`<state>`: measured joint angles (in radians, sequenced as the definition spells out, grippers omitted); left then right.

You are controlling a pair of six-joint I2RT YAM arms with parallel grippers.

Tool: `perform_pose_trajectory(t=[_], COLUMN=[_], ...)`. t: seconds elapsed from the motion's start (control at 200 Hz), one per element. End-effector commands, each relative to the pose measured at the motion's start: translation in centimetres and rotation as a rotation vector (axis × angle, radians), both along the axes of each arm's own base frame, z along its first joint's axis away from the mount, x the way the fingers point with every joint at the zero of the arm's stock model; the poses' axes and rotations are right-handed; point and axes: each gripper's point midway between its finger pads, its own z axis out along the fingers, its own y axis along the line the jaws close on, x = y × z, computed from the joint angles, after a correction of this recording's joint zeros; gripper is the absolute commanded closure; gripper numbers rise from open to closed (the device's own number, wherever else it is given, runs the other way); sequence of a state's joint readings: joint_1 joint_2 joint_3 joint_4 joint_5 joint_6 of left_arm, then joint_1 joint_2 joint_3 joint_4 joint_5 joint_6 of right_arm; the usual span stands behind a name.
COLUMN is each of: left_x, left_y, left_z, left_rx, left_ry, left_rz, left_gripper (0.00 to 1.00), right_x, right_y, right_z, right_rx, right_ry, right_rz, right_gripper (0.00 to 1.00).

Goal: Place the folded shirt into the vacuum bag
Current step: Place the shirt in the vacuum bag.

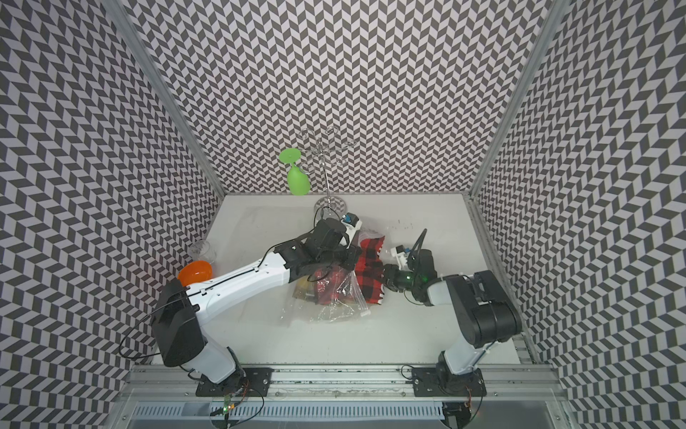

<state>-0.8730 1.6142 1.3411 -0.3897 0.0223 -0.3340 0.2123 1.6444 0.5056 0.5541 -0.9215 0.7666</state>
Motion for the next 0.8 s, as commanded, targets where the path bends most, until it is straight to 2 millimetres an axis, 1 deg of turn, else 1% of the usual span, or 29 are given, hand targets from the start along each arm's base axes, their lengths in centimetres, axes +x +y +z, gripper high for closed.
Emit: perform_pose_trajectory(t=[0.0,0.065,0.11,0.19,0.225,0.265,0.295,0.33,0.361,0.386,0.411,0.461,0.546,0.631,0.651,0.676,0.711,0.741,0.791], left_x=[-0.9,-0.8,-0.7,-0.6,-0.6,-0.6,-0.5,-0.5,-0.5,-0.4,-0.5,-0.4,-0.5,-0.7,-0.7,-0.7,-0.8,-0.7,-0.8], left_y=[-1.0,-1.2,-1.3,-1.7,-1.7,-1.7,-1.6,-1.5,-1.5,-1.5,-1.5,-1.5,-1.9,-2.3,-2.3,-2.4,-2.5,-2.4,-2.2], left_z=[0.4,0.3,0.4,0.7,0.9,1.3,1.5,1.7,1.9,2.0,2.2,2.6,3.6,5.0,5.3,5.6,5.9,5.8,5.5], left_rx=[-0.023,-0.026,-0.03,-0.038,-0.039,-0.042,-0.043,-0.045,-0.046,-0.049,-0.054,-0.066,-0.098,-0.136,-0.144,-0.152,-0.16,-0.16,-0.15], left_ry=[0.0,-0.001,-0.002,-0.006,-0.009,-0.016,-0.022,-0.028,-0.032,-0.036,-0.039,-0.045,-0.052,-0.065,-0.069,-0.076,-0.083,-0.085,-0.088], left_rz=[-0.048,-0.055,-0.056,-0.061,-0.06,-0.061,-0.06,-0.057,-0.058,-0.056,-0.054,-0.053,-0.065,-0.084,-0.086,-0.09,-0.094,-0.093,-0.092], left_gripper=[0.95,0.95,0.95,0.95,0.95,0.95,0.95,0.95,0.95,0.95,0.95,0.95,0.95,0.95,0.95,0.95,0.95,0.95,0.95], right_x=[0.7,-0.1,-0.6,-1.5,-1.8,-2.1,-2.2,-2.3,-2.3,-2.2,-1.9,-1.6,-1.7,-2.2,-2.3,-2.5,-2.7,-2.9,-2.8], right_y=[1.8,3.5,4.7,6.5,7.0,7.2,7.2,7.0,6.9,6.8,6.7,6.4,6.0,6.3,6.4,6.6,6.6,6.5,6.2], right_z=[4.9,6.3,7.7,11.1,12.6,13.7,14.2,14.2,13.7,12.9,11.4,8.3,3.8,-0.8,-1.6,-2.3,-2.7,-2.6,-1.8], right_rx=[0.082,0.132,0.183,0.294,0.339,0.378,0.404,0.436,0.451,0.452,0.438,0.398,0.312,0.158,0.127,0.102,0.091,0.097,0.115], right_ry=[-0.154,-0.171,-0.187,-0.237,-0.26,-0.28,-0.284,-0.272,-0.253,-0.227,-0.18,-0.1,-0.002,0.067,0.078,0.085,0.093,0.09,0.07], right_rz=[0.062,0.113,0.149,0.195,0.203,0.2,0.188,0.17,0.157,0.14,0.109,0.05,-0.023,-0.049,-0.05,-0.041,-0.036,-0.039,-0.042], right_gripper=[0.63,0.7,0.73,0.76,0.77,0.77,0.79,0.8,0.8,0.81,0.83,0.84,0.84,0.81,0.8,0.79,0.78,0.77,0.75])
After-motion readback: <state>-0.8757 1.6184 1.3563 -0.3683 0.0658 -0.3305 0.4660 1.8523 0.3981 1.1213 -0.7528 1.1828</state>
